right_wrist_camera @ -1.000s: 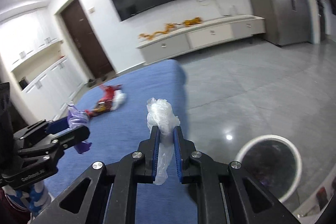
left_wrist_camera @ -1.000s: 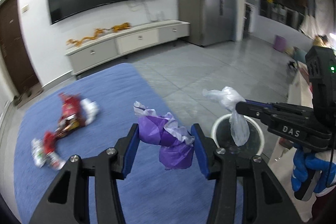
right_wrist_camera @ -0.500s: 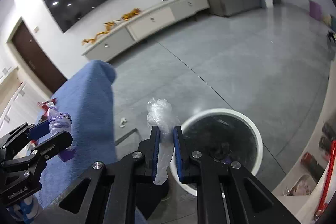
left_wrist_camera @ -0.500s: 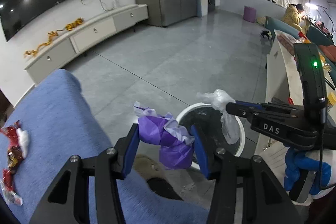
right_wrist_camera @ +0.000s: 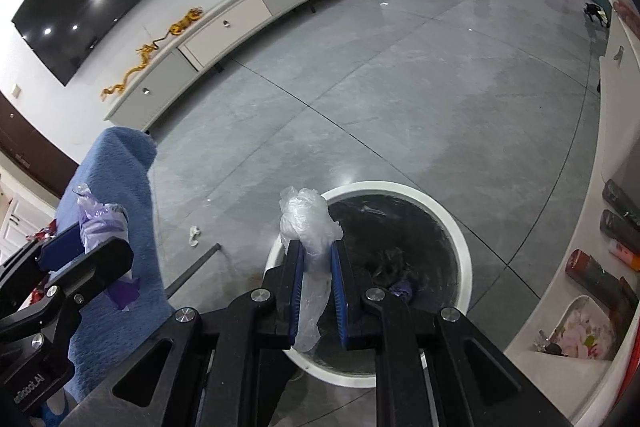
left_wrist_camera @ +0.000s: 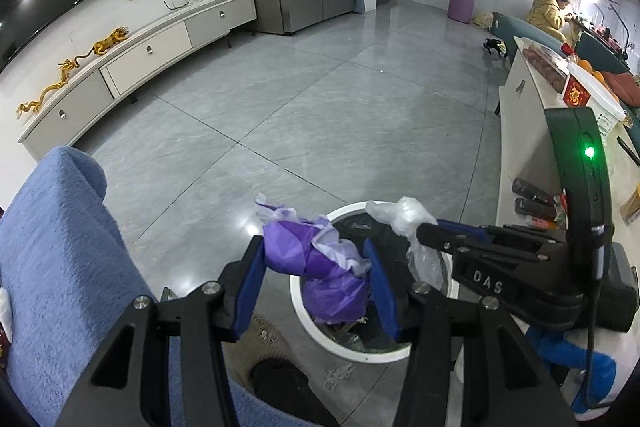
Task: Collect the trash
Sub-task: 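Carry both bags over the trash bin and open both tools, then lift both tools away from the bin and move toward the rug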
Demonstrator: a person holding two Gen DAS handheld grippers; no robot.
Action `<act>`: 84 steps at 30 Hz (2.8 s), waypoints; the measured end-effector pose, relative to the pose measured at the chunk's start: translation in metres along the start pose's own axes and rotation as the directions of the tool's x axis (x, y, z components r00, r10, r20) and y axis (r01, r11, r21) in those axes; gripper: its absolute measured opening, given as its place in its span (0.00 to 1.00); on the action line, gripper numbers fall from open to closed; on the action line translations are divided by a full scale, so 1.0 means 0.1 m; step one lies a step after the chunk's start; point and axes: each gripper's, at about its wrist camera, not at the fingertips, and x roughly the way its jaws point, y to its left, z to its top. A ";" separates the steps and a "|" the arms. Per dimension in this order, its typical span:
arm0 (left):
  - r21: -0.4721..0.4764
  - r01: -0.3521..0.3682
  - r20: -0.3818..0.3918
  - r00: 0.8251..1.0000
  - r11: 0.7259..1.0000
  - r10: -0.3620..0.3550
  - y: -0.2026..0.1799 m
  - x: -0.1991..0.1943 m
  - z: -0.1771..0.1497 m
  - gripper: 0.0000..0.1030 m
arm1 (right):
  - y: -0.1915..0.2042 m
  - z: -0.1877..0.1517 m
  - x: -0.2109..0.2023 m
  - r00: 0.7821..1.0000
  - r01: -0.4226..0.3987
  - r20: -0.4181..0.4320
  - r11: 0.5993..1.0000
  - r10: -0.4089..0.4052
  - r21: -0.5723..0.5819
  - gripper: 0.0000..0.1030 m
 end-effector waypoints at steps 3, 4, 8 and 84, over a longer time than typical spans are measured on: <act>-0.002 0.002 0.000 1.000 1.000 -0.002 0.01 0.07 0.04 0.46 | -0.03 0.03 0.05 1.000 0.014 -0.006 1.000 -0.014 0.007 0.13; -0.005 0.005 -0.002 1.000 1.000 -0.005 0.01 0.09 0.05 0.46 | -0.03 0.03 0.06 1.000 0.017 -0.007 1.000 -0.017 0.009 0.13; -0.012 0.012 -0.009 1.000 1.000 -0.012 -0.02 0.18 0.10 0.48 | -0.04 0.04 0.12 0.999 0.033 -0.018 0.999 -0.033 0.015 0.16; -0.284 -0.135 0.285 0.933 0.949 0.218 0.91 -1.87 -0.54 0.71 | 1.26 -0.31 -1.20 0.959 0.149 0.273 0.953 -0.075 -0.264 0.58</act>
